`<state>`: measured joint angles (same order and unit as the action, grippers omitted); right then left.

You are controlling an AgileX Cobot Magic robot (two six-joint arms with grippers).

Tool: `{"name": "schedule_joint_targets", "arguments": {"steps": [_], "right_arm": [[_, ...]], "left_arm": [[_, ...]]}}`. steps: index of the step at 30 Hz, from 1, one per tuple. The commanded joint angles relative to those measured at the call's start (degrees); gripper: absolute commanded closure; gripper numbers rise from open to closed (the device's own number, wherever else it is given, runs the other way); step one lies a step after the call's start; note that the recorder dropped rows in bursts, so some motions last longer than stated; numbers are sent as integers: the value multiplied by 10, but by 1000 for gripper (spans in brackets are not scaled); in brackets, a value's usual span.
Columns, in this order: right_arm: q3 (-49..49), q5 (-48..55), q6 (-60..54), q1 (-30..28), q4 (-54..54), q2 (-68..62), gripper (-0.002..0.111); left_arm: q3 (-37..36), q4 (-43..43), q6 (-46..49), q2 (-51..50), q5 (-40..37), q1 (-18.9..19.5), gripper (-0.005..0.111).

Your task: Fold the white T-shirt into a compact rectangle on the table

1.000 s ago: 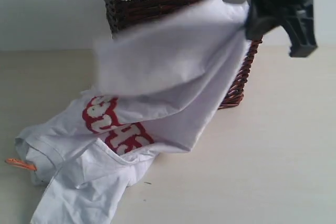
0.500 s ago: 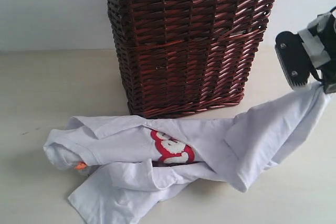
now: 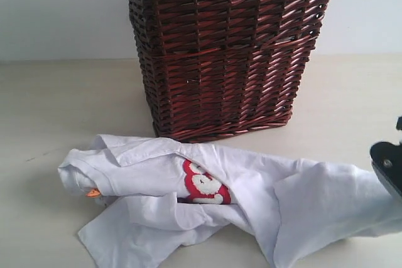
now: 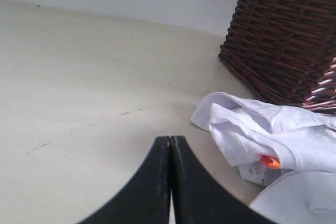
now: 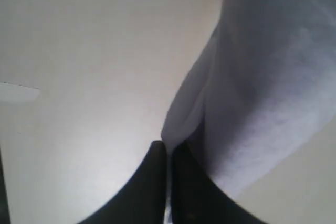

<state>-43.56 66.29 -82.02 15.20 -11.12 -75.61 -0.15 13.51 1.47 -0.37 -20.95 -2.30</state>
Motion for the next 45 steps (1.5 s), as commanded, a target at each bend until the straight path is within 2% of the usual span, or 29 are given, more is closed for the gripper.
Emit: {"name": "schedule_joint_targets", "arguments": {"steps": [1, 3, 5, 8, 9, 10, 12, 16, 18, 20, 21, 23, 25, 27, 30, 33, 36, 38, 39, 40, 41, 42, 43, 45], "right_arm": [[60, -29, -47, -3, 22, 62, 108], [79, -113, 24, -4, 21, 73, 107], [81, -149, 74, -4, 12, 70, 97], [81, -155, 75, -4, 5, 60, 77], [81, -166, 92, -4, 5, 54, 60], [81, -192, 119, -4, 4, 56, 50], [81, -238, 162, -4, -1, 98, 46], [81, -350, 150, -4, 36, 206, 46], [81, -390, 78, -2, 197, 220, 46], [81, -370, 9, -2, 361, 201, 46], [81, -304, -71, -2, 498, 161, 46], [78, -210, -160, -2, 573, 98, 46], [67, -147, -175, -2, 590, 28, 46], [41, -132, -175, -2, 586, -56, 46], [0, -187, -183, -2, 556, -122, 46], [-22, -288, -183, -4, 461, -168, 46], [-22, -297, -149, -4, 366, -215, 46], [-22, -299, -148, -4, 363, -232, 48], [-22, -300, -148, -4, 366, -235, 50], [-22, -300, -149, -4, 366, -238, 58], [-22, -298, -153, -4, 366, -238, 71], [-22, -298, -153, -4, 366, -238, 79], [-22, -296, -153, -4, 366, -238, 97], [-22, -296, -153, -4, 366, -237, 108]], "left_arm": [[1, 4, -2, 4, 2, -3, 107], [1, 4, -2, 4, 2, -3, 107], [1, 4, -2, 4, 2, -3, 107], [1, 4, -2, 4, 2, -3, 107], [1, 4, -2, 4, 2, -3, 107], [1, 4, -2, 4, 2, -3, 107], [1, 4, -2, 4, 2, -3, 107], [1, 4, -2, 4, 2, -3, 107], [1, 4, -2, 4, 2, -3, 107], [1, 4, -2, 4, 2, -3, 107], [1, 4, -2, 4, 2, -3, 107], [1, 4, -2, 4, 2, -3, 107], [1, 4, -2, 4, 2, -3, 107], [1, 4, -2, 4, 2, -3, 107], [1, 4, -2, 4, 2, -3, 107], [1, 4, -2, 4, 2, -3, 107], [1, 4, -2, 4, 2, -3, 107], [1, 4, -2, 4, 2, -3, 107], [1, 4, -2, 4, 2, -3, 107], [1, 4, -2, 4, 2, -3, 107], [1, 4, -2, 4, 2, -3, 107], [1, 4, -2, 4, 2, -3, 107], [1, 4, -2, 4, 2, -3, 107], [1, 4, -2, 4, 2, -3, 107]]}}
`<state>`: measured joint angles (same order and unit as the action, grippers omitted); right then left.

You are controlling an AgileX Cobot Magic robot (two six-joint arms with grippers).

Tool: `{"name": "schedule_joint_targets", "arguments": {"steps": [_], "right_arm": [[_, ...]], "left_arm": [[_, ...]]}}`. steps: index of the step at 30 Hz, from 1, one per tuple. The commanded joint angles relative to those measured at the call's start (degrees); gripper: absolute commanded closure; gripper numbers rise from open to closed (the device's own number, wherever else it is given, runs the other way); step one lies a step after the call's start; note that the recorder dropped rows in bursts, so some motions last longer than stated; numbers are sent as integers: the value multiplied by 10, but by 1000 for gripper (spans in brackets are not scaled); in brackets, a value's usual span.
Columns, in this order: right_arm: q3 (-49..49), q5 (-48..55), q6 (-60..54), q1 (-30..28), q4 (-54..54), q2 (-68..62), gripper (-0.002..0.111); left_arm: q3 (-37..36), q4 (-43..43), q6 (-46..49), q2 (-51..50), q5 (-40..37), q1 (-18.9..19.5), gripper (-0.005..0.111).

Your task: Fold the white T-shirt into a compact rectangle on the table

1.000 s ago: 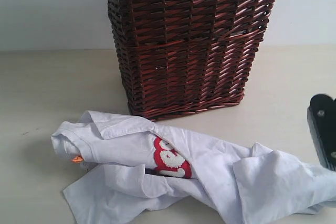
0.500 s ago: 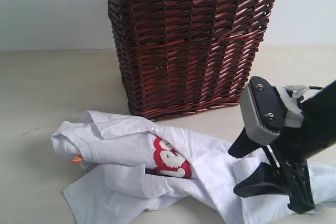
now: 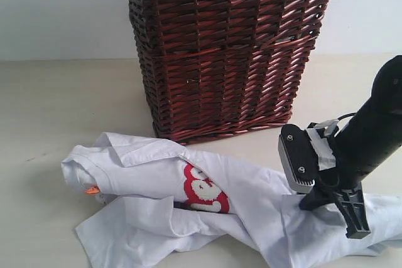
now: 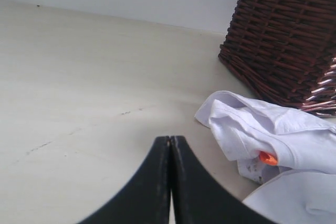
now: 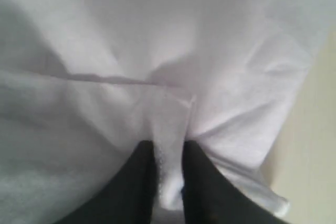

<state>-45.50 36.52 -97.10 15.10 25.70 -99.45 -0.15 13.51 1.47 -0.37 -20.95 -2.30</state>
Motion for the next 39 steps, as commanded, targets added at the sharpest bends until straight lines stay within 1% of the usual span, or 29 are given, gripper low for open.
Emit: {"name": "schedule_joint_targets", "arguments": {"steps": [1, 3, 5, 7, 8, 11, 15, 17, 19, 22, 24, 28, 32, 33, 35, 39], "right_arm": [[-3, 1, -3, -3, -2, 3, 108], [-3, 0, -3, -3, 1, 17, 108], [-3, -16, 8, -3, 32, 55, 108], [-3, -48, 32, -3, 62, 94, 108], [-3, -89, 66, -3, 71, 133, 108], [-3, -151, 135, -6, 36, 184, 108], [-3, -217, 269, -41, -53, 210, 108], [-3, -255, 317, -70, -92, 206, 108], [-3, -309, 344, -95, -96, 192, 108], [-3, -400, 349, -125, -96, 161, 108], [-3, -439, 349, -139, -96, 138, 108], [-3, -530, 347, -159, -96, 73, 108], [-6, -643, 364, -159, -77, 15, 108], [-11, -654, 382, -159, -77, 3, 106], [-23, -651, 412, -159, -77, -19, 97], [-38, -630, 445, -159, -73, -41, 68]], "left_arm": [[1, 4, -2, 4, 2, -3, 107], [1, 4, -2, 4, 2, -3, 107], [1, 4, -2, 4, 2, -3, 107], [1, 4, -2, 4, 2, -3, 107], [1, 4, -2, 4, 2, -3, 107], [1, 4, -2, 4, 2, -3, 107], [1, 4, -2, 4, 2, -3, 107], [1, 4, 0, 4, 2, -3, 107], [1, 4, 0, 4, 2, -3, 107], [1, 4, 0, 4, 2, -3, 107], [1, 4, 0, 4, 2, -3, 107], [1, 4, -1, 4, 2, -3, 107], [1, 4, -1, 4, 2, -3, 107], [1, 4, 0, 4, 2, -3, 107], [1, 4, 0, 4, 2, -3, 107], [1, 4, 0, 4, 2, -3, 107]]}}
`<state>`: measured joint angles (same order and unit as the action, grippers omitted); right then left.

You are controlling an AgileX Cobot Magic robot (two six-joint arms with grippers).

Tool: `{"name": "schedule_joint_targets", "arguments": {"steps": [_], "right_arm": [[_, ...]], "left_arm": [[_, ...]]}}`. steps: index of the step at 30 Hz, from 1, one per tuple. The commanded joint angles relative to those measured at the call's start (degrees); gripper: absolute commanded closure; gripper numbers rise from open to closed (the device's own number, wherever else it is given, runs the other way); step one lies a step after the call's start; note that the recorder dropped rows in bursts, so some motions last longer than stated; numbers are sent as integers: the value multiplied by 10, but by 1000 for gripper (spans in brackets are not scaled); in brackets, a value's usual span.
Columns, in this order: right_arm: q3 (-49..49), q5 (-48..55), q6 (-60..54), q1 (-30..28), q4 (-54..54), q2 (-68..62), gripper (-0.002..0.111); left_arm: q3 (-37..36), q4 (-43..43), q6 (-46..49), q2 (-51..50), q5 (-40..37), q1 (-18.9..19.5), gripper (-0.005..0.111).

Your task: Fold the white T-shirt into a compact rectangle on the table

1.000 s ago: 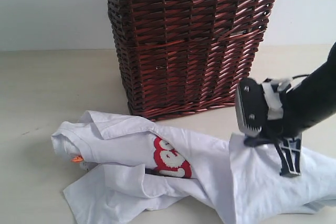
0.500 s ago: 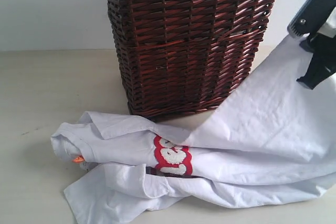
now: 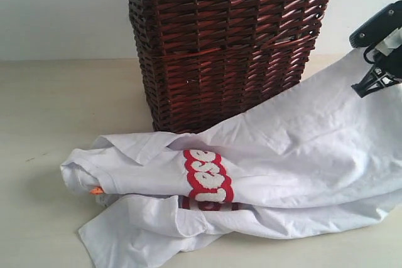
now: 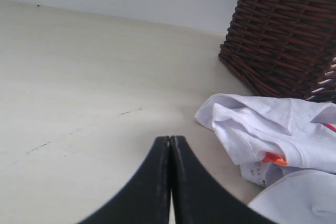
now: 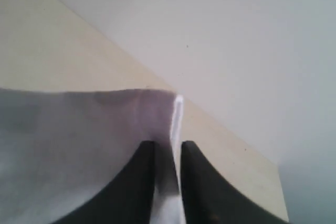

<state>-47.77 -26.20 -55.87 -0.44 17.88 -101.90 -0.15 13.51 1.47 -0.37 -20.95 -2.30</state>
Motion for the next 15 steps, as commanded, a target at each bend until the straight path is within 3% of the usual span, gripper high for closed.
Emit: {"name": "schedule_joint_targets", "arguments": {"steps": [1, 5, 7, 11, 15], "right_arm": [[-15, -3, 38, -4, 9, -17, 63], [-15, 11, 50, -2, 62, 14, 56], [-15, 85, 92, -2, 73, 63, 58], [-15, 342, 136, 12, -25, 154, 76], [-15, 557, -54, 48, -13, 169, 95]], "left_arm": [[1, 4, 0, 4, 2, -3, 107], [1, 4, -1, 4, 2, -3, 107], [1, 4, -1, 4, 2, -3, 107], [1, 4, 0, 4, 2, -3, 107], [1, 4, 0, 4, 2, -3, 107]]}}
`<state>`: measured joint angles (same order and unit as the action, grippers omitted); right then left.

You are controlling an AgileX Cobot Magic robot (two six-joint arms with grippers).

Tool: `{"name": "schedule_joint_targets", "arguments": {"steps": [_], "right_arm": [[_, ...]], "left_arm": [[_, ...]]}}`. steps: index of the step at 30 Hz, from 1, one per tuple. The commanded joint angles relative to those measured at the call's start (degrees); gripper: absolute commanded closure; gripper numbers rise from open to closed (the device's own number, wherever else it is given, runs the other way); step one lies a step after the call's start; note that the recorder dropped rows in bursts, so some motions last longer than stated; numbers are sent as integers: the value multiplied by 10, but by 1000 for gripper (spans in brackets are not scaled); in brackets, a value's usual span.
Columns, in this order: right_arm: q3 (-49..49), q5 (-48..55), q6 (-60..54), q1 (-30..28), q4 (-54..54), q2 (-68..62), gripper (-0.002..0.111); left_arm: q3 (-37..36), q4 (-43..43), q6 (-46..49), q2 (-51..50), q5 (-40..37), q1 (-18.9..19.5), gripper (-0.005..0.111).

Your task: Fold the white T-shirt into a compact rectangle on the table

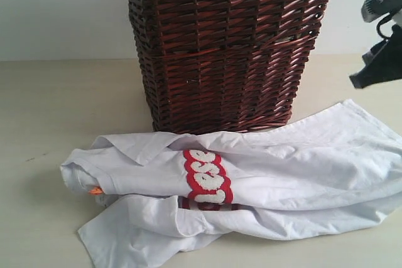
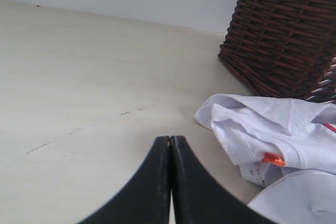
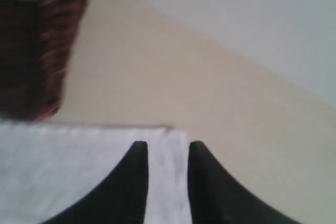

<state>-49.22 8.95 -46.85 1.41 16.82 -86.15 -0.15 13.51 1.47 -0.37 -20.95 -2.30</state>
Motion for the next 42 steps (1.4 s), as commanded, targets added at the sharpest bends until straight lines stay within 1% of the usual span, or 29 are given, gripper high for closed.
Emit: {"name": "schedule_joint_targets", "arguments": {"steps": [1, 3, 5, 7, 8, 13, 16, 21, 23, 25, 27, 29, 32, 35, 38, 42], "right_arm": [[0, 257, -205, 35, 19, 6, 98], [0, 340, -317, 47, 83, -10, 102], [7, 405, -436, 53, 142, -33, 103], [15, 434, -519, 53, 193, -61, 103], [17, 432, -532, 53, 204, -74, 103], [18, 366, -529, 53, 206, -146, 103], [18, 286, -523, 53, 225, -175, 103], [18, 143, -452, 53, 252, -199, 103], [18, 125, -417, 53, 252, -202, 103], [18, 150, -415, 53, 251, -202, 103], [18, 202, -415, 53, 229, -202, 103], [18, 266, -415, 56, 198, -202, 103], [18, 371, -393, 74, 119, -202, 103], [18, 433, -355, 99, 67, -202, 103], [18, 429, -349, 121, 42, -196, 103], [10, 361, -349, 136, 56, -143, 103]], "left_arm": [[1, 4, 0, 4, 2, -3, 107], [1, 4, -1, 4, 2, -3, 107], [1, 4, -1, 4, 2, -3, 107], [1, 4, -1, 4, 2, -3, 107], [1, 4, -1, 4, 2, -3, 107], [1, 4, -1, 4, 2, -3, 107], [1, 4, -1, 4, 2, -3, 107], [1, 4, -1, 4, 2, -3, 107], [1, 4, -1, 4, 2, -3, 107], [1, 4, -1, 4, 2, -3, 107], [1, 4, -1, 4, 2, -3, 107], [1, 4, -1, 4, 2, -3, 107], [1, 4, -1, 4, 2, -3, 107], [1, 4, -1, 4, 2, -3, 107], [1, 4, -1, 4, 2, -3, 107], [1, 4, -1, 4, 2, -3, 107]]}}
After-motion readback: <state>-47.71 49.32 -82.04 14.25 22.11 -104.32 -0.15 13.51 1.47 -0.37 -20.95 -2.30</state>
